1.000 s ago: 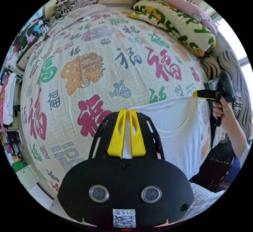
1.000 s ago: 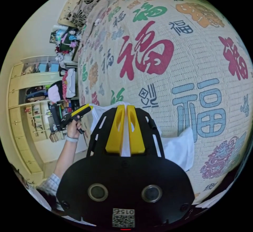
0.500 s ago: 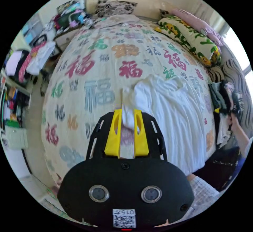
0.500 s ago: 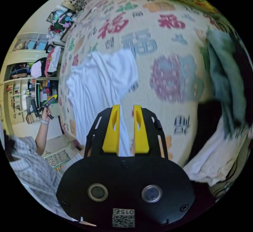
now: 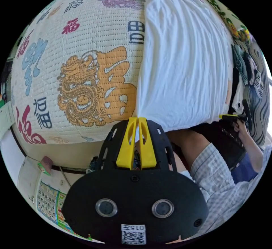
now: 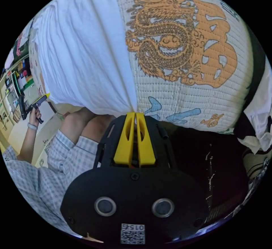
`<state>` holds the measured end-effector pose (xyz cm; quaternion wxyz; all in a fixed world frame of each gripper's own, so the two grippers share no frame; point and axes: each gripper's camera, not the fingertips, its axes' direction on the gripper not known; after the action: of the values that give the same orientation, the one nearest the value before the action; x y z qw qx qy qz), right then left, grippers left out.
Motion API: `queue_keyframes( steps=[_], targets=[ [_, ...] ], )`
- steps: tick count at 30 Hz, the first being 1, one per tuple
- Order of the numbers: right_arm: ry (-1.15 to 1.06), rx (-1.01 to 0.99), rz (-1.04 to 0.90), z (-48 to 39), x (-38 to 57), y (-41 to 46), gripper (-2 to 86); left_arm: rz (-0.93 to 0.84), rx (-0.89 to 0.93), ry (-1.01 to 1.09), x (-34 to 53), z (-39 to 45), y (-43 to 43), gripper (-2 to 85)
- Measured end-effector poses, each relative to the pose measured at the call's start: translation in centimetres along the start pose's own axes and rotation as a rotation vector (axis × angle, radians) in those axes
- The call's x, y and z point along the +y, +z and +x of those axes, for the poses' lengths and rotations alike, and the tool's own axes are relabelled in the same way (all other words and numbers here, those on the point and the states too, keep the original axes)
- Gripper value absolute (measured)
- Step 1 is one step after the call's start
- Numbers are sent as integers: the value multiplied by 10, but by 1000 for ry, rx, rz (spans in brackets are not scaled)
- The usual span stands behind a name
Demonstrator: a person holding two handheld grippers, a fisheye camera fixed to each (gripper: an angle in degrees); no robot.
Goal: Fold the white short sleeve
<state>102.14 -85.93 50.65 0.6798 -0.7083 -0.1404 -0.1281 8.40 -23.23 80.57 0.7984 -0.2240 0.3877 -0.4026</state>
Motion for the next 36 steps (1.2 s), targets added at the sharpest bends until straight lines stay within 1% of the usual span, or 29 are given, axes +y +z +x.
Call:
queue_keyframes(
  steps=[2,4,8,9,10,11,12,13,14,15,17,19,20,22,23,25,26,28,29,30,32,33,34,36],
  targets=[
    [7,19,11,1,8,-9,-6,29,-8,7,5,-5,-9,13],
    [11,18,10,3,14,-12,-6,62,-8,-38,13,-17,-17,12],
    [18,-96,-64,11,19,-1,16,49,52,-90,11,-33,-2,35],
    [30,-90,-58,13,19,-2,21,18,79,-116,10,-40,6,48],
    [75,-52,-39,18,21,-7,33,-48,91,-151,10,-47,14,62],
    [105,-28,-2,25,22,-17,48,-73,99,-161,11,-51,17,62],
    [114,-29,24,28,23,-24,50,-100,110,-200,16,-60,18,61],
    [122,-45,93,34,23,-41,54,-121,92,-256,20,-67,14,62],
    [120,-70,182,40,21,-61,57,-125,71,-270,20,-69,9,62],
    [117,-86,231,42,19,-73,59,-92,38,-261,16,-66,-5,63],
    [61,-143,421,46,4,-115,62,3,23,-154,-5,-45,-33,67],
    [25,-176,537,45,-15,-141,68,135,37,74,-59,6,-67,78],
    [5,-211,587,44,-29,-153,75,163,45,138,-75,22,-74,81],
    [-18,-249,633,41,-53,-166,91,271,100,399,-142,95,-99,90],
    [-22,-250,649,37,-68,-172,100,295,112,460,-157,114,-104,91],
    [-29,-262,667,31,-86,-180,107,390,130,641,-209,183,-123,95],
    [-50,-293,666,26,-95,-183,107,408,130,673,-221,199,-125,96],
    [-88,-304,646,16,-107,-183,100,398,104,756,-267,253,-124,100],
    [-89,-274,609,9,-113,-180,92,385,100,769,-277,264,-122,101],
    [-81,-241,603,5,-114,-179,79,346,91,787,-297,285,-113,101],
    [-69,-113,614,-9,-109,-179,21,268,38,819,-320,312,-94,89],
    [-80,-97,617,-12,-107,-179,5,210,-19,847,-329,327,-80,67],
    [-165,-126,616,-19,-101,-178,-1,140,-82,882,-336,338,-66,42],
    [-162,-173,607,-20,-93,-177,-6,89,-136,927,-336,351,-55,11]
  ],
)
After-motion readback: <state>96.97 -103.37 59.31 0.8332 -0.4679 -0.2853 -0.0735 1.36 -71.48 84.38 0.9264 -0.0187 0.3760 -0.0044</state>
